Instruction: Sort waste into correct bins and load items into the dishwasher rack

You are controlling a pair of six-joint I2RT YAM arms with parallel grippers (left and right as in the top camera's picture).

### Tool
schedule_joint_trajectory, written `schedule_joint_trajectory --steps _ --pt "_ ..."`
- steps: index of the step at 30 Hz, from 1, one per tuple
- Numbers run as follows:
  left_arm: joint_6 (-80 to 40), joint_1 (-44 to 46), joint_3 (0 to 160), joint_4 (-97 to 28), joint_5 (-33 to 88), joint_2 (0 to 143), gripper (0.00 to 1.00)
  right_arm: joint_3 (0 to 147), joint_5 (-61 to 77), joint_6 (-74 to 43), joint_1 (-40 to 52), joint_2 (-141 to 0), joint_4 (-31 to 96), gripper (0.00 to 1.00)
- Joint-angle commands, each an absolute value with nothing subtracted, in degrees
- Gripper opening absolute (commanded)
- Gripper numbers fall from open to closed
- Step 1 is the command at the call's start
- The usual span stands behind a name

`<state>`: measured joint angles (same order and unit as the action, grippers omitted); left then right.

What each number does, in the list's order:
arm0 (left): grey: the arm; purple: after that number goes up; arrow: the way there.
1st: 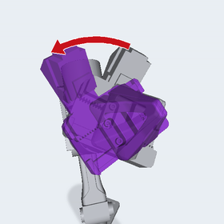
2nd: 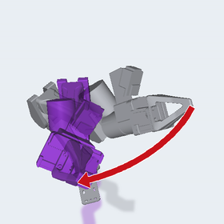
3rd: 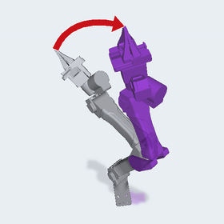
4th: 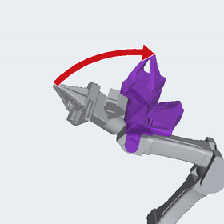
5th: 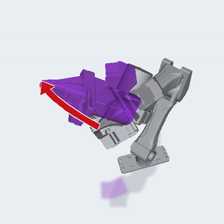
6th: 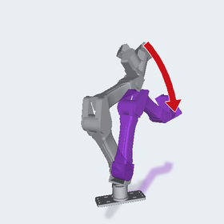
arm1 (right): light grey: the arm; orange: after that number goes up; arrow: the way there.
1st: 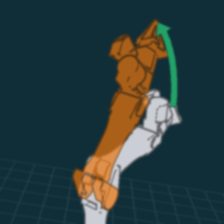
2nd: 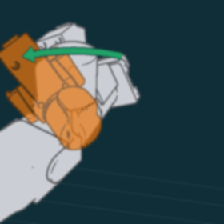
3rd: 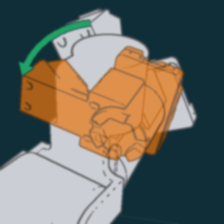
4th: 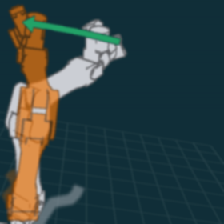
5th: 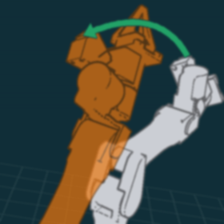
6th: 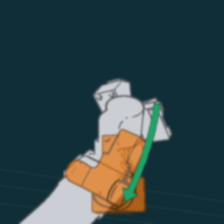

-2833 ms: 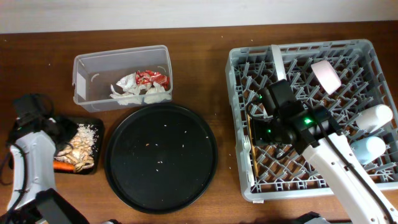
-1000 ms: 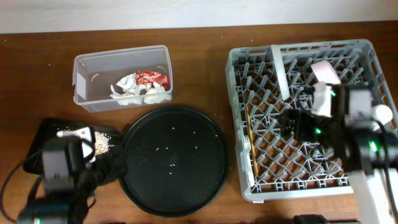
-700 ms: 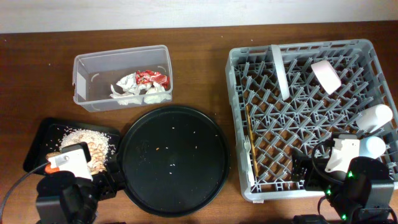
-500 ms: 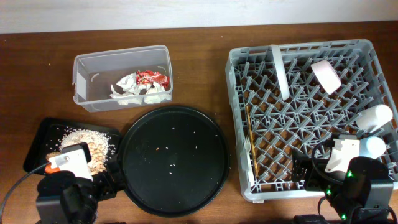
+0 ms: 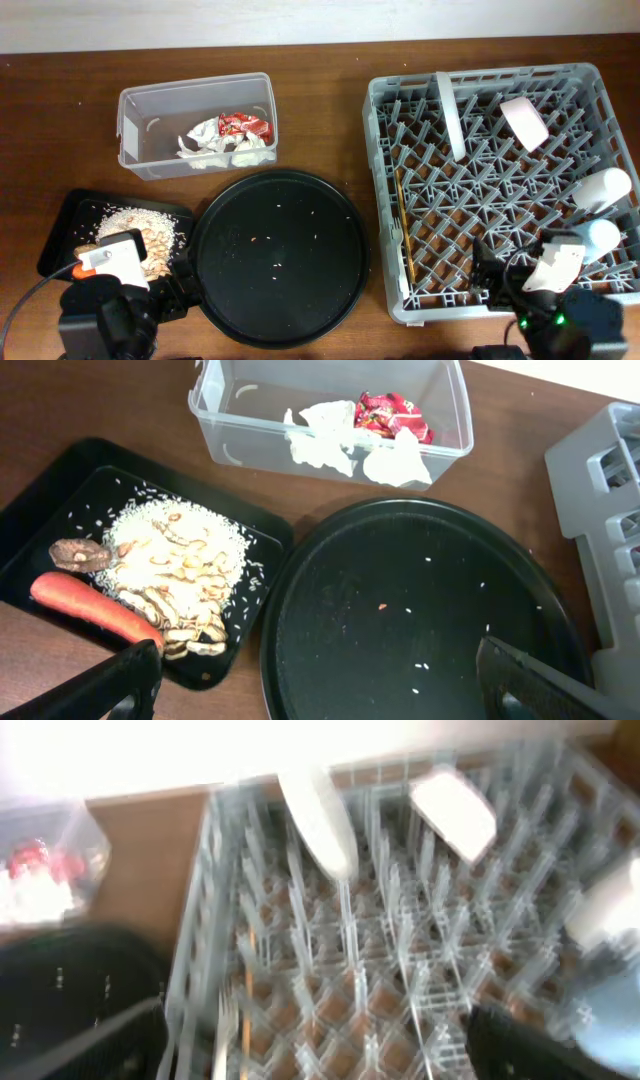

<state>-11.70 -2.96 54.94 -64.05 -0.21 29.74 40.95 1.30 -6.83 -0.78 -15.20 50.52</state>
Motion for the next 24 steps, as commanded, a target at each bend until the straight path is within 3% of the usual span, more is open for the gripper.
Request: schedule_joint_trajectory --steps 1,6,10,15,24 --pt "-11.03 -2.87 54.52 -64.12 0.21 29.71 0.99 29.52 0.8 -6.2 -0.45 -6.28 39.57 0.98" --pt "-11.03 -2.87 54.52 -64.12 0.21 29.71 0.99 9.06 0.58 -6.2 1.21 -0.19 8.21 0.98" --pt "-11.05 -2.87 54.52 -64.12 0.21 29.71 0.99 0.34 0.51 -6.13 1.23 -0.19 -7.75 0.98" --pt "-11.03 -2.87 54.52 -64.12 0.23 29.71 0.99 0.32 0.38 0.45 1.23 -0.19 4.6 0.98" --pt "-11.03 -2.87 54.52 -64.12 0.23 29.71 0.99 0.32 -0.08 0.45 1.21 -0.19 4.62 0.98"
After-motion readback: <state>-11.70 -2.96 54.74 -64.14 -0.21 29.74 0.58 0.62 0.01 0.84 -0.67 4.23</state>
